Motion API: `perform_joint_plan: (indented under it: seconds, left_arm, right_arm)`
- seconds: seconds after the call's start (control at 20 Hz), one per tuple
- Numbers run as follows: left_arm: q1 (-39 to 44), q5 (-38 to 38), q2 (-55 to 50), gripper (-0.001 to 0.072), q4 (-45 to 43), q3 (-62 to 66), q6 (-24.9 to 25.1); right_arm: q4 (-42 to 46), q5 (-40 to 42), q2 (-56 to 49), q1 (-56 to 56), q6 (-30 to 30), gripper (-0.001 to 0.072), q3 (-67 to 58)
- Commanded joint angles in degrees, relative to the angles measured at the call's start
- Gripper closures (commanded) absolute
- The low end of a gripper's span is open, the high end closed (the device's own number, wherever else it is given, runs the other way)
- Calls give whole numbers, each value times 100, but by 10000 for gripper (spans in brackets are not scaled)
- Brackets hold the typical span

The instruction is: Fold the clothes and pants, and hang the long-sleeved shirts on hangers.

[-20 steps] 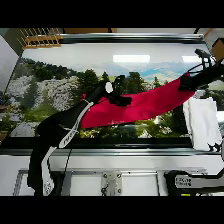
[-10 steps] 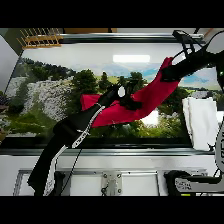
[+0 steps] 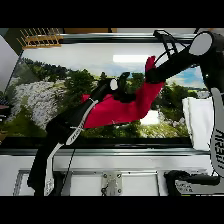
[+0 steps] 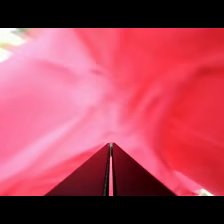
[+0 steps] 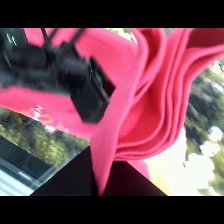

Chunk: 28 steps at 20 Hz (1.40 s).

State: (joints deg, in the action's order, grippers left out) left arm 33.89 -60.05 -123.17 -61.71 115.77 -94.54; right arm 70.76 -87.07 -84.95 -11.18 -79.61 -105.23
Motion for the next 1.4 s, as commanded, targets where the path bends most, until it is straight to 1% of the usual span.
perform_joint_plan:
  seconds: [0.0, 0.15, 0.25, 0.45, 0.65, 0.75, 0.8, 0.85, 0.9, 0.95, 1.05, 1.1, 1.25, 1.35]
  left_arm:
    - [-673, -205, 420, 697, -20, 4, -46]
    - [-1353, -450, 852, 698, -24, 4, -42]
    - [-1777, -560, 1121, 697, -24, 4, -42]
    - [-2476, -796, 1598, 697, -24, 4, -37]
    - [-2992, -984, 1985, 697, -24, 4, 26]
    - [-3174, -1082, 2098, 697, -22, 4, 28]
    - [-3222, -1132, 2133, 697, -24, 4, 28]
    - [-3274, -1163, 2164, 697, -24, 4, 31]
    - [-3272, -1165, 2188, 697, -26, 4, 57]
    - [-3276, -1139, 2221, 697, -31, 2, 125]
    - [-3270, -1003, 2315, 698, -37, 2, 177]
    - [-3270, -975, 2367, 697, -52, 2, 177]
    - [-3217, -1137, 2559, 698, -627, -57, 175]
    - [-3101, -1029, 2879, 698, -881, -610, 214]
  right_arm:
    - [-50, 225, -72, -382, -236, 696, -4]
    - [-101, 332, -286, -793, -382, 696, -4]
    - [-326, 476, -522, -1080, -483, 696, -4]
    - [-717, 1036, -1099, -1692, -686, 696, -4]
    - [-804, 1606, -1790, -2280, -769, 695, -4]
    - [-809, 1967, -2135, -2516, -918, 684, -4]
    - [-809, 2216, -2293, -2638, -920, 633, -4]
    - [-909, 2426, -2413, -2743, -914, 380, -4]
    - [-1198, 2664, -2503, -2841, -909, 82, -4]
    - [-1604, 2911, -2535, -2933, -800, 21, -4]
    - [-2393, 3309, -2472, -3023, -304, 22, -4]
    - [-2577, 3368, -2374, -2977, -264, 22, -4]
    - [-2135, 2896, -1923, -2485, -177, 22, 173]
    - [-1871, 2531, -1447, -1860, -133, 22, 835]
